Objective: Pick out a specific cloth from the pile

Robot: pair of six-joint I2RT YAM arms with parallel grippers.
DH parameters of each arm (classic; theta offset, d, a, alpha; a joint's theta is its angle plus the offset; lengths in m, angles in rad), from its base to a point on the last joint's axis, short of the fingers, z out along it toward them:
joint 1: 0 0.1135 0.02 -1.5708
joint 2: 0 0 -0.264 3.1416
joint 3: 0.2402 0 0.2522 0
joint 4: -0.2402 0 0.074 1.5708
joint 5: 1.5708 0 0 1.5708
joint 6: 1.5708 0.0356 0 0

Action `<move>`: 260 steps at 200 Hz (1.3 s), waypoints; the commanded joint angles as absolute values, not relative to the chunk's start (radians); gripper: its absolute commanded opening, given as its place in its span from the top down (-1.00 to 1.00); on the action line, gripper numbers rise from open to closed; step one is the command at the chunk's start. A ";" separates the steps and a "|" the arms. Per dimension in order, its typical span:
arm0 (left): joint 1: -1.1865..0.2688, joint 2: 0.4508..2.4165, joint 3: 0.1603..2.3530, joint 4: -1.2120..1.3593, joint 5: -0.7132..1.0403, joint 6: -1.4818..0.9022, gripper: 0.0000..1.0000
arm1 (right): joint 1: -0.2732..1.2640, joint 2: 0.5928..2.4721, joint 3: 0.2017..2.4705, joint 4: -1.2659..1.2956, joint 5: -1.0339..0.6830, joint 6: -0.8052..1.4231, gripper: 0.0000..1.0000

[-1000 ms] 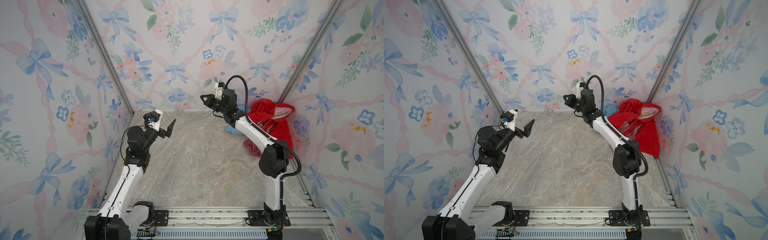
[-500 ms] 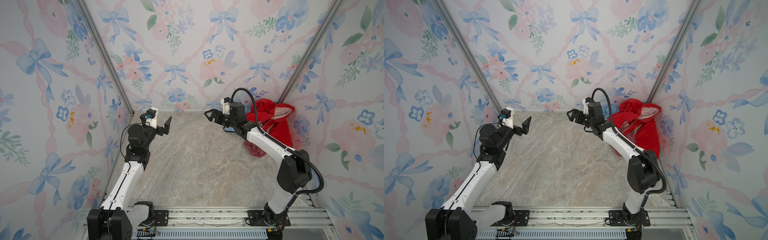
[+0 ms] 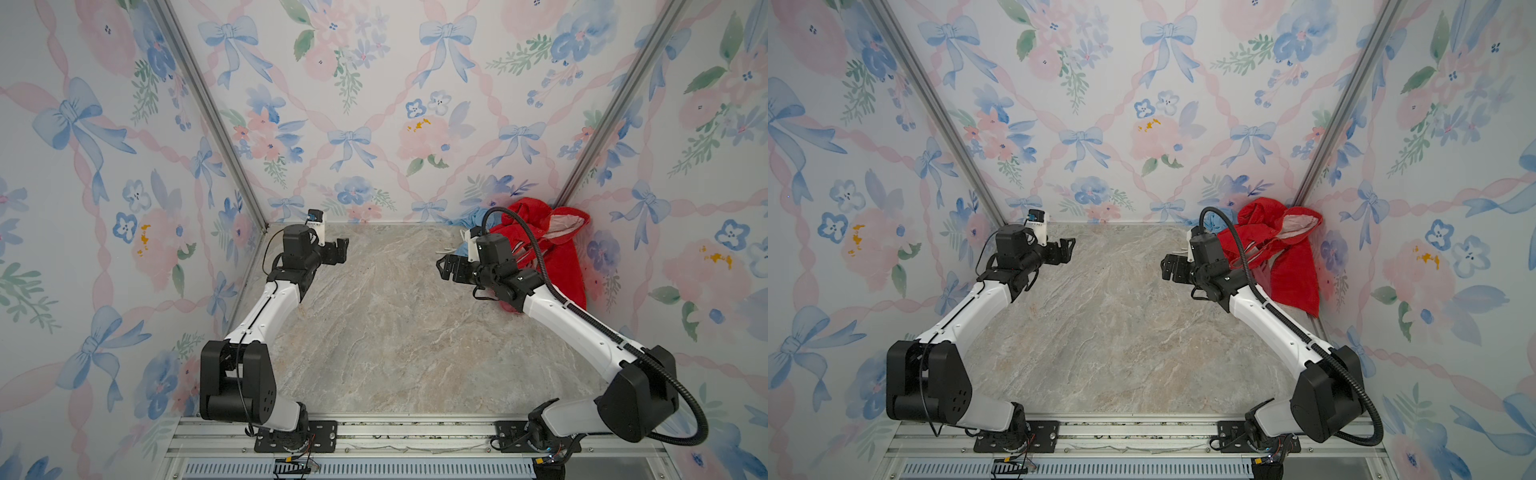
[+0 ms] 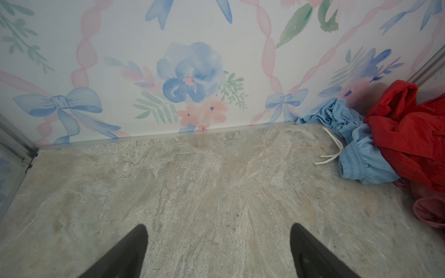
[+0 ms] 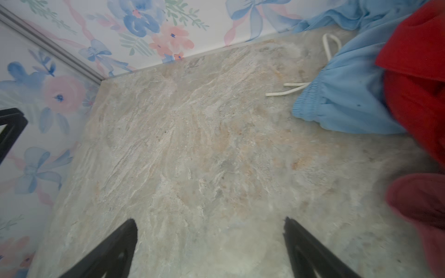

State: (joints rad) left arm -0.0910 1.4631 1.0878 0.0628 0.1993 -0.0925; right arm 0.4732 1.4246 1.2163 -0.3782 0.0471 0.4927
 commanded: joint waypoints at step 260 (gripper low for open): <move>-0.159 1.284 1.003 0.206 0.370 -0.045 -0.96 | 0.409 1.574 2.066 -0.762 -0.056 0.324 1.00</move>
